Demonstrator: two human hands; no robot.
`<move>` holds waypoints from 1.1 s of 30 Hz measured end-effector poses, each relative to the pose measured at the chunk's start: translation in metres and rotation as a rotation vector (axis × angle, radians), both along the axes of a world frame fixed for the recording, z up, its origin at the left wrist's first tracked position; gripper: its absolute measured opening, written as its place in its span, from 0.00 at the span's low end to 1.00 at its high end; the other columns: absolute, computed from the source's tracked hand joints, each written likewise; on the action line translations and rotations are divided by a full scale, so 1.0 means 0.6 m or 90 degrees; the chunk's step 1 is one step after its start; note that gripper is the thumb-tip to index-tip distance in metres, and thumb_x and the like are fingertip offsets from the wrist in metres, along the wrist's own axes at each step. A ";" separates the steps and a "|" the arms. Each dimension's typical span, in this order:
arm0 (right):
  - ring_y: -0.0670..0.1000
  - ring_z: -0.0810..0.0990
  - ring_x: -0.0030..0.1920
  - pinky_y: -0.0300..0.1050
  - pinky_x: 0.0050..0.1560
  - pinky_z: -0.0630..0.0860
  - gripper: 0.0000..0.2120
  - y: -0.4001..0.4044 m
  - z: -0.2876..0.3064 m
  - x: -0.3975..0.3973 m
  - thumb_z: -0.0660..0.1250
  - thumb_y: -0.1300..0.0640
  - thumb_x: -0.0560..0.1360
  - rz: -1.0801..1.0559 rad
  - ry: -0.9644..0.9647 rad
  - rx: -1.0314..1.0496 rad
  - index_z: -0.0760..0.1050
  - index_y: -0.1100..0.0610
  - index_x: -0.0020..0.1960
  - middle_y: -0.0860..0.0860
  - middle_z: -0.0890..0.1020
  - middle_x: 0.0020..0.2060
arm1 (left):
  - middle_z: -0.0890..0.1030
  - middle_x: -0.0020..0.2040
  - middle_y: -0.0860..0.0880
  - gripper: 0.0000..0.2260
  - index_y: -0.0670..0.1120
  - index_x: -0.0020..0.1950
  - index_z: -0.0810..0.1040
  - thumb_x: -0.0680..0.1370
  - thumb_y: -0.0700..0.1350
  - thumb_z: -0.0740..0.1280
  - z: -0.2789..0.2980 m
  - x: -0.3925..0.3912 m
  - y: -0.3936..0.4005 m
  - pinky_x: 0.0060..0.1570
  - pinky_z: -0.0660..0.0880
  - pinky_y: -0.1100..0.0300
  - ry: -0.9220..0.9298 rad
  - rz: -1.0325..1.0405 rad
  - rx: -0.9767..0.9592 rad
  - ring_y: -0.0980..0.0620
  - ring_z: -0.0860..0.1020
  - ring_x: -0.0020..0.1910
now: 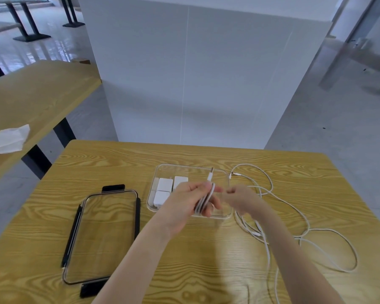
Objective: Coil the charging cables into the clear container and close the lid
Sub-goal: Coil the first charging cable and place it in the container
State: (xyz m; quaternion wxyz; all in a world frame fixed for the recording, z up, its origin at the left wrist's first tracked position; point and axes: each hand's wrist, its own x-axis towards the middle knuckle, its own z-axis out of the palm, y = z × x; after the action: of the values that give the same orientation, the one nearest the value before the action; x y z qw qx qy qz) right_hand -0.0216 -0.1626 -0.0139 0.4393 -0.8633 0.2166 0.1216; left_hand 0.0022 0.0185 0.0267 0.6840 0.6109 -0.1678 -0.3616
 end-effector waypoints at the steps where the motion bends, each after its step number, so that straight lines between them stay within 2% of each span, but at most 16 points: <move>1: 0.45 0.58 0.20 0.38 0.23 0.58 0.20 -0.001 0.018 0.005 0.72 0.43 0.64 -0.039 -0.030 0.042 0.67 0.55 0.30 0.46 0.62 0.20 | 0.83 0.34 0.50 0.14 0.41 0.54 0.79 0.81 0.45 0.57 -0.004 -0.004 -0.005 0.34 0.73 0.65 -0.005 0.000 0.031 0.57 0.75 0.25; 3: 0.45 0.60 0.19 0.38 0.22 0.58 0.14 0.007 0.058 0.005 0.69 0.51 0.72 -0.083 -0.081 0.148 0.72 0.59 0.33 0.47 0.65 0.20 | 0.85 0.41 0.48 0.14 0.40 0.56 0.78 0.81 0.45 0.57 -0.012 -0.010 -0.014 0.34 0.73 0.65 -0.010 0.018 0.074 0.56 0.78 0.28; 5: 0.47 0.64 0.19 0.38 0.21 0.61 0.13 0.026 0.088 -0.004 0.62 0.56 0.76 -0.083 -0.119 0.192 0.76 0.61 0.36 0.51 0.69 0.22 | 0.85 0.46 0.48 0.13 0.41 0.56 0.78 0.81 0.46 0.56 -0.019 -0.010 -0.021 0.33 0.74 0.67 -0.024 0.052 0.093 0.55 0.81 0.32; 7: 0.48 0.67 0.19 0.37 0.20 0.64 0.14 0.051 0.100 -0.017 0.57 0.59 0.78 -0.055 -0.159 0.206 0.77 0.66 0.41 0.53 0.72 0.23 | 0.85 0.45 0.48 0.14 0.42 0.55 0.79 0.81 0.45 0.56 -0.026 -0.005 -0.024 0.33 0.74 0.67 -0.023 0.101 0.083 0.55 0.82 0.34; 9: 0.49 0.68 0.21 0.38 0.21 0.64 0.14 0.079 0.095 -0.031 0.55 0.60 0.79 -0.024 -0.190 0.200 0.76 0.66 0.44 0.52 0.73 0.22 | 0.83 0.38 0.49 0.15 0.40 0.52 0.80 0.81 0.45 0.56 -0.030 0.002 -0.023 0.36 0.76 0.66 -0.008 0.147 0.072 0.54 0.81 0.34; 11: 0.48 0.69 0.22 0.39 0.22 0.65 0.15 0.102 0.080 -0.042 0.53 0.59 0.80 0.017 -0.212 0.162 0.74 0.60 0.41 0.50 0.74 0.23 | 0.80 0.32 0.48 0.18 0.35 0.48 0.79 0.81 0.47 0.56 -0.035 0.008 -0.021 0.43 0.76 0.60 0.023 0.186 0.062 0.51 0.78 0.32; 13: 0.48 0.70 0.22 0.40 0.24 0.67 0.15 0.119 0.062 -0.049 0.51 0.58 0.81 0.062 -0.214 0.162 0.69 0.57 0.38 0.51 0.74 0.24 | 0.79 0.29 0.50 0.16 0.36 0.48 0.80 0.81 0.46 0.57 -0.036 0.011 -0.016 0.40 0.73 0.61 0.097 0.230 0.015 0.52 0.76 0.32; 16: 0.48 0.72 0.23 0.38 0.27 0.70 0.15 0.125 0.030 -0.053 0.52 0.56 0.82 0.100 -0.185 0.222 0.68 0.56 0.39 0.52 0.75 0.25 | 0.86 0.41 0.45 0.14 0.36 0.53 0.77 0.81 0.43 0.56 -0.025 0.018 -0.010 0.33 0.77 0.65 0.243 0.241 -0.120 0.52 0.84 0.39; 18: 0.49 0.73 0.25 0.40 0.31 0.71 0.17 0.123 0.005 -0.055 0.53 0.53 0.81 0.132 -0.166 0.246 0.70 0.55 0.36 0.54 0.75 0.25 | 0.85 0.43 0.43 0.14 0.34 0.53 0.77 0.81 0.42 0.56 -0.023 0.024 -0.005 0.36 0.79 0.63 0.272 0.241 -0.172 0.51 0.84 0.40; 20: 0.48 0.70 0.25 0.41 0.34 0.69 0.22 0.119 -0.022 -0.059 0.54 0.49 0.81 0.166 -0.133 0.245 0.69 0.56 0.31 0.56 0.73 0.25 | 0.83 0.36 0.46 0.14 0.35 0.52 0.78 0.81 0.43 0.56 -0.018 0.029 0.003 0.37 0.76 0.62 0.273 0.244 -0.192 0.52 0.82 0.34; 23: 0.48 0.67 0.22 0.43 0.36 0.73 0.29 0.108 -0.061 -0.064 0.57 0.41 0.78 0.174 -0.047 0.257 0.63 0.60 0.26 0.51 0.68 0.20 | 0.74 0.28 0.51 0.15 0.35 0.54 0.77 0.80 0.44 0.56 -0.009 0.036 0.018 0.30 0.70 0.66 0.279 0.218 -0.236 0.56 0.72 0.25; 24: 0.48 0.66 0.21 0.42 0.35 0.74 0.30 0.104 -0.072 -0.065 0.58 0.39 0.76 0.157 -0.008 0.258 0.62 0.59 0.25 0.51 0.66 0.20 | 0.72 0.27 0.51 0.15 0.34 0.54 0.76 0.80 0.44 0.56 -0.004 0.035 0.021 0.29 0.69 0.67 0.275 0.201 -0.243 0.57 0.70 0.23; 27: 0.48 0.64 0.19 0.38 0.27 0.72 0.29 0.087 -0.081 -0.059 0.62 0.37 0.73 0.076 0.057 0.211 0.61 0.55 0.22 0.53 0.63 0.20 | 0.72 0.26 0.51 0.15 0.32 0.56 0.75 0.80 0.42 0.55 0.004 0.020 0.020 0.25 0.66 0.67 0.230 0.135 -0.204 0.58 0.67 0.21; 29: 0.47 0.63 0.17 0.37 0.25 0.69 0.30 0.073 -0.073 -0.046 0.61 0.37 0.74 0.024 0.060 0.127 0.62 0.54 0.21 0.50 0.64 0.17 | 0.75 0.26 0.52 0.15 0.32 0.52 0.75 0.81 0.42 0.55 0.004 0.005 0.018 0.24 0.66 0.68 0.195 0.090 -0.151 0.58 0.67 0.20; 31: 0.46 0.64 0.17 0.36 0.23 0.66 0.26 0.055 -0.061 -0.028 0.57 0.39 0.76 -0.017 0.072 0.046 0.66 0.54 0.25 0.48 0.66 0.18 | 0.78 0.28 0.50 0.14 0.35 0.44 0.77 0.80 0.42 0.57 0.001 -0.006 0.015 0.25 0.67 0.68 0.158 0.033 -0.075 0.58 0.68 0.20; 33: 0.47 0.65 0.19 0.36 0.19 0.63 0.23 0.042 -0.040 -0.011 0.55 0.43 0.78 -0.059 0.088 0.010 0.70 0.56 0.32 0.49 0.69 0.22 | 0.81 0.31 0.46 0.13 0.36 0.45 0.79 0.80 0.43 0.58 -0.004 -0.015 0.012 0.26 0.69 0.67 0.136 -0.021 0.003 0.57 0.71 0.21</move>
State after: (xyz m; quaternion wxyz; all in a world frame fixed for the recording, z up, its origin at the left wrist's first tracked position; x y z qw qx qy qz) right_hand -0.0279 -0.1377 -0.0377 0.4349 -0.8385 0.2855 0.1623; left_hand -0.0067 0.0254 0.0240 0.6906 0.5674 -0.1029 -0.4364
